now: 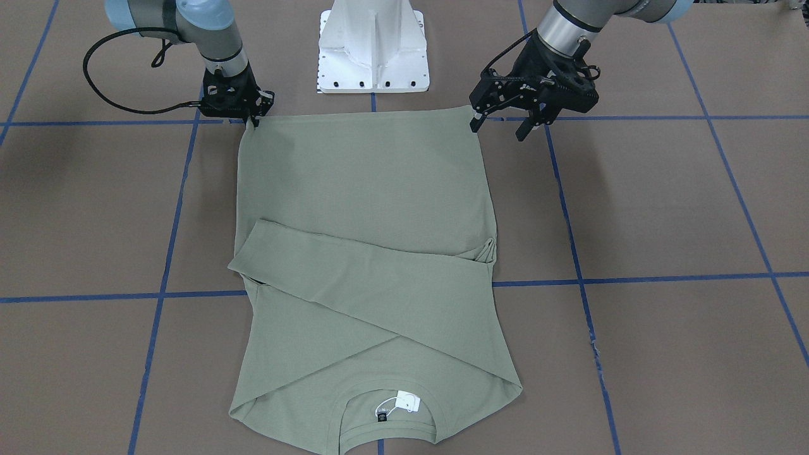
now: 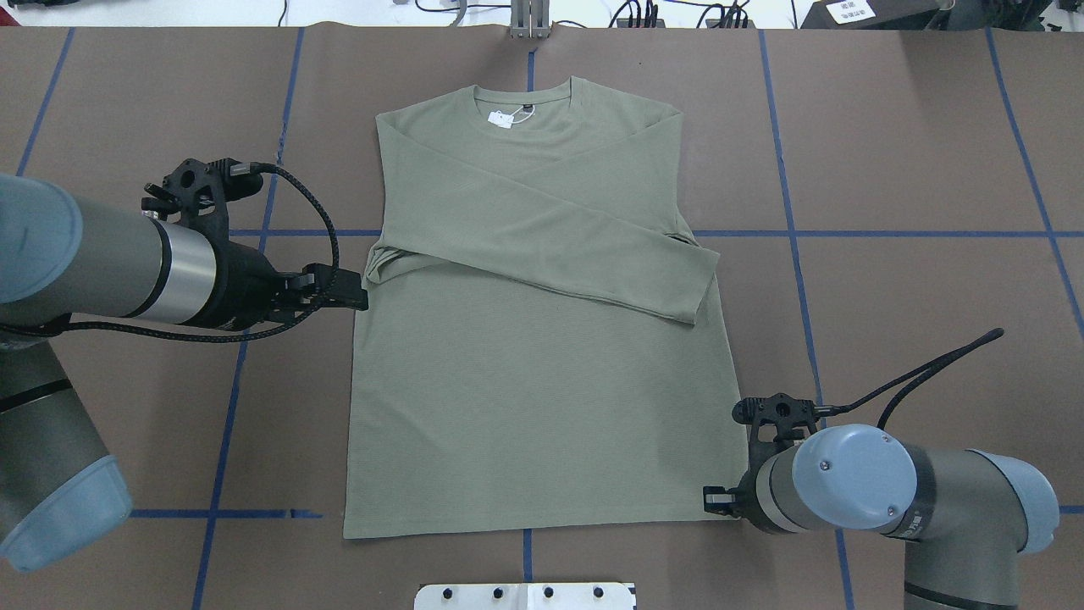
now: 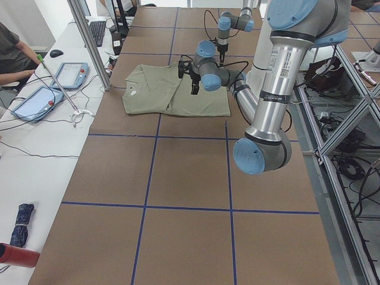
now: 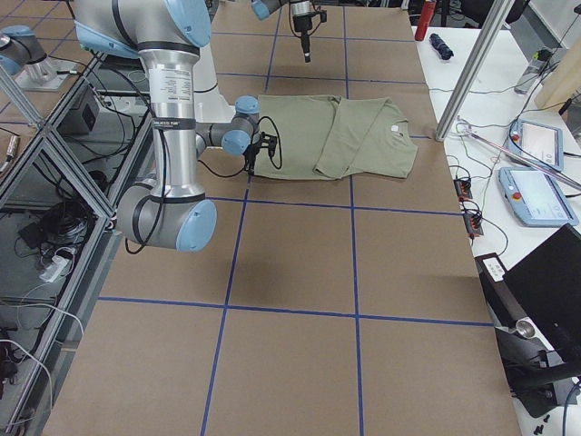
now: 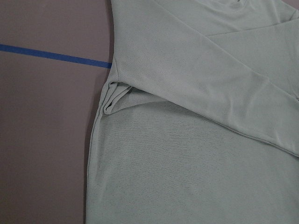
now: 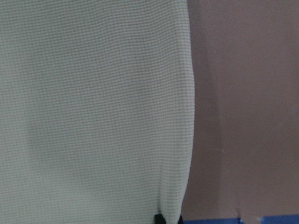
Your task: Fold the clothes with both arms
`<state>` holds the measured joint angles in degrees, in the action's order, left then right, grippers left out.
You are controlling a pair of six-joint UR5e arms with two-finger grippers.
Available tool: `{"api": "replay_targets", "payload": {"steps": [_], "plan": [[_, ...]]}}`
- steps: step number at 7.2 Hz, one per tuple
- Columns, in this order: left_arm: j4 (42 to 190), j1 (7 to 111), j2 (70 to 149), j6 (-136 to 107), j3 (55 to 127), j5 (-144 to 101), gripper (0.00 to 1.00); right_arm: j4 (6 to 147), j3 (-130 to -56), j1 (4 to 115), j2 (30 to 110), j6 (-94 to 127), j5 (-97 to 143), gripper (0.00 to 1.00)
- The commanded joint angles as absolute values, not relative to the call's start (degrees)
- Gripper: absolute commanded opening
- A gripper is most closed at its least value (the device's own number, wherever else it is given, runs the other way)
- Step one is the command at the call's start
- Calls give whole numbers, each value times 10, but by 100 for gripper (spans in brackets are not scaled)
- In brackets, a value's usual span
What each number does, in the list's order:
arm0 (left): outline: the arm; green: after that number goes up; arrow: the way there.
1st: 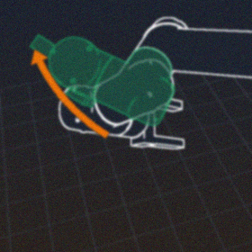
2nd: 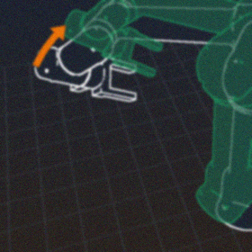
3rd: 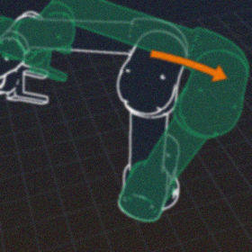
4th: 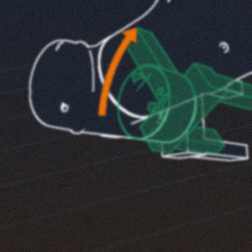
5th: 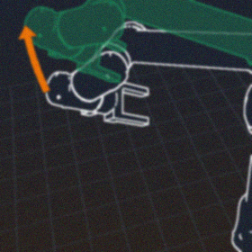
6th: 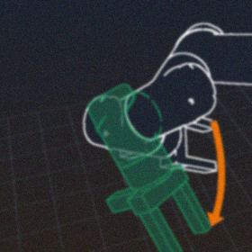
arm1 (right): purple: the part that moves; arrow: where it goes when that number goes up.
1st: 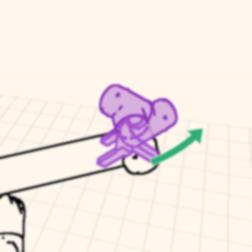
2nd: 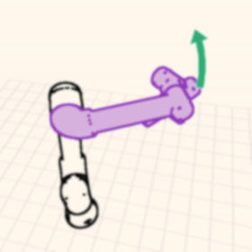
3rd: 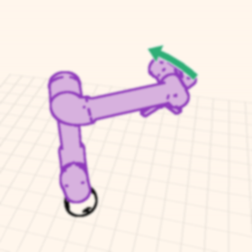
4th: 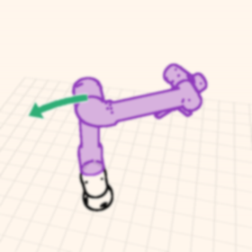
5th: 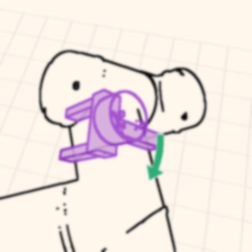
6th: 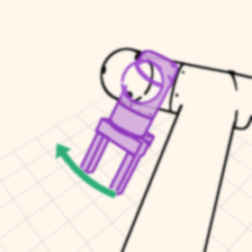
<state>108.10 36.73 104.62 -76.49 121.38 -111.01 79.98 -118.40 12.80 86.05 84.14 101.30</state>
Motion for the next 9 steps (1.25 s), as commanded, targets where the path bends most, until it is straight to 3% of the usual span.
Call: {"api": "replay_targets", "payload": {"steps": [1, 6, 9], "plan": [[1081, 367, 1044, -765, 1210, -1109, 100, 800, -1197, 129, 860, 846, 1008, 0], [1051, 186, 1029, -905, 1194, -1036, 100, 800, -1220, 146, 829, 851, 982, 0], [1025, 124, 1036, -937, 1124, -997, 100, 799, -1221, 161, 829, 850, 984, 0]]}}
